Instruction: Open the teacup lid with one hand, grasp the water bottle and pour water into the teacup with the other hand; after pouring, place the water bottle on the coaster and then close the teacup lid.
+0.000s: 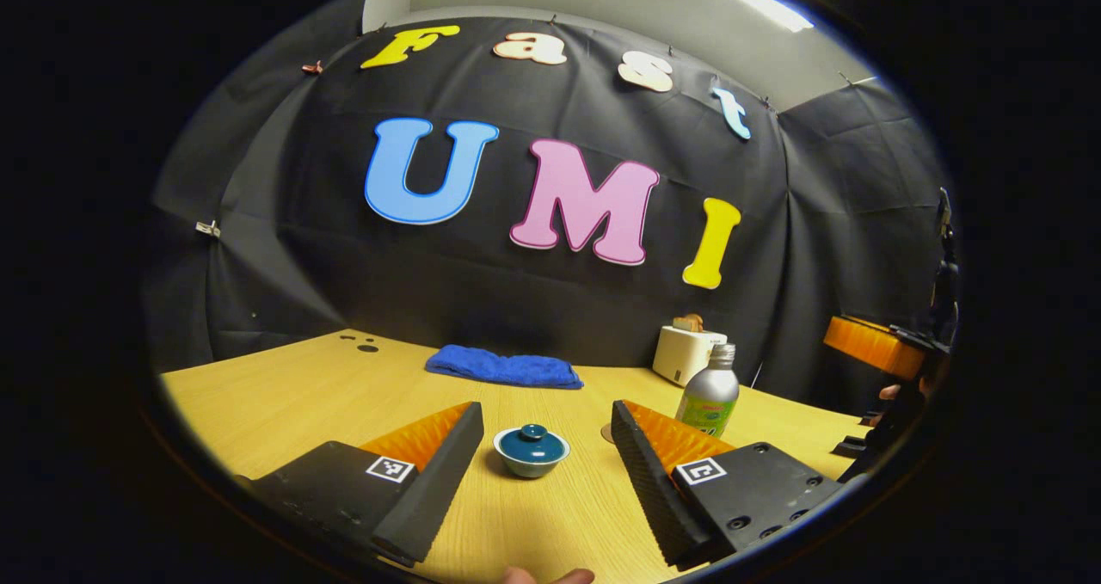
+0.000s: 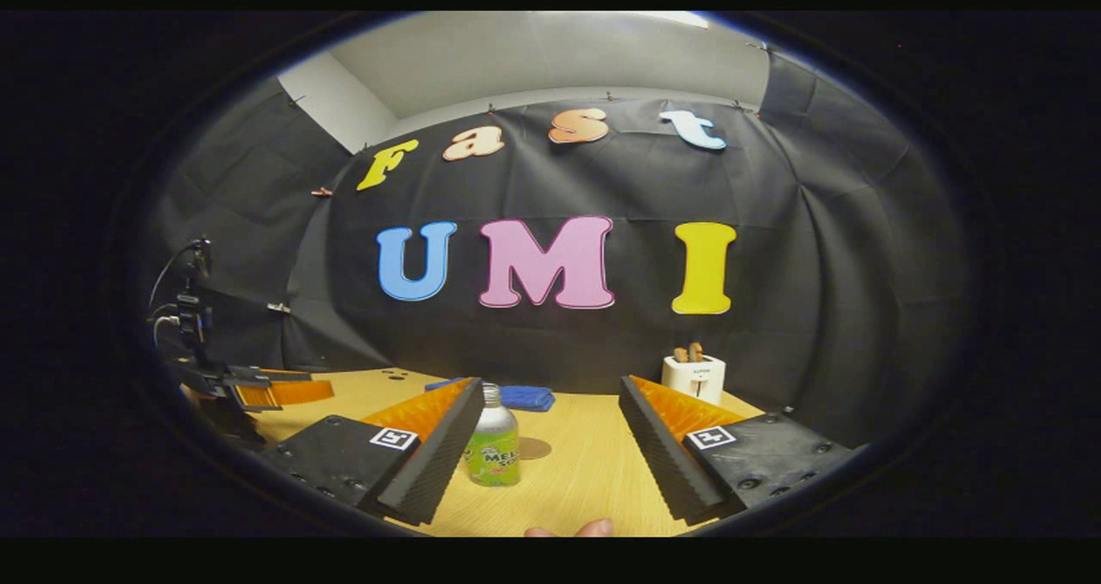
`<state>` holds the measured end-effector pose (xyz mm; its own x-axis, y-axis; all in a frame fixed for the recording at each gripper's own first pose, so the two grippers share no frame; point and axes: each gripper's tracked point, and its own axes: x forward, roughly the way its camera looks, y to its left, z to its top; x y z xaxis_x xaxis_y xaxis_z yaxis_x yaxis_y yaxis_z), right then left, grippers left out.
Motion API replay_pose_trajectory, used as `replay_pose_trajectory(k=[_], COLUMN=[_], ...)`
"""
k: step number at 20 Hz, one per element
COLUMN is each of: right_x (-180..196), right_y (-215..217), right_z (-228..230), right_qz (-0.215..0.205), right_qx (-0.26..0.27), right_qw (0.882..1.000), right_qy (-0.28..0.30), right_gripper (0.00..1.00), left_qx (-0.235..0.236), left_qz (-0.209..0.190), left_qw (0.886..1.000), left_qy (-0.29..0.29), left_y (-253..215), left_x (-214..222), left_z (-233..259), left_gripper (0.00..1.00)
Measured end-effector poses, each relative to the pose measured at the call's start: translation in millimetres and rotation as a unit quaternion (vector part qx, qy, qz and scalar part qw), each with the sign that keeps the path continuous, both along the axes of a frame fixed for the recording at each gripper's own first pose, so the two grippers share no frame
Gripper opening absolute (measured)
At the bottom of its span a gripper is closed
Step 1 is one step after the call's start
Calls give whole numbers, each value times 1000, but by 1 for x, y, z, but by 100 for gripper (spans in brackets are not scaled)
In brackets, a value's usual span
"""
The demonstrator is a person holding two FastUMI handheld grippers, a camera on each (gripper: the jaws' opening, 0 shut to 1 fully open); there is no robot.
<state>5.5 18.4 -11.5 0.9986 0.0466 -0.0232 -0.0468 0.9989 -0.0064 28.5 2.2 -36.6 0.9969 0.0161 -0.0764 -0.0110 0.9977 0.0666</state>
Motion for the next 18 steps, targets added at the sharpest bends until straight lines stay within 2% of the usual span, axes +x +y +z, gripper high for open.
replay_pose_trajectory(k=[6,9,12,15,18], right_x=[4,6,6,5,4], right_y=[5,2,0,-4,-8], right_z=[-3,-6,-6,-4,-2], right_qz=[8,7,7,4,2], right_qx=[7,13,19,24,32], right_qw=[1000,1000,1000,1000,999], right_qy=[4,7,8,5,3], right_gripper=[97,97,97,97,97], left_qx=[34,55,57,57,54], left_qz=[17,27,31,31,36], left_qw=[996,994,993,992,991], left_qy=[80,90,96,111,120], left_y=[12,15,16,15,15], left_x=[48,63,78,93,99], left_z=[-45,-54,-60,-70,-79], left_gripper=[94,92,83,82,73])
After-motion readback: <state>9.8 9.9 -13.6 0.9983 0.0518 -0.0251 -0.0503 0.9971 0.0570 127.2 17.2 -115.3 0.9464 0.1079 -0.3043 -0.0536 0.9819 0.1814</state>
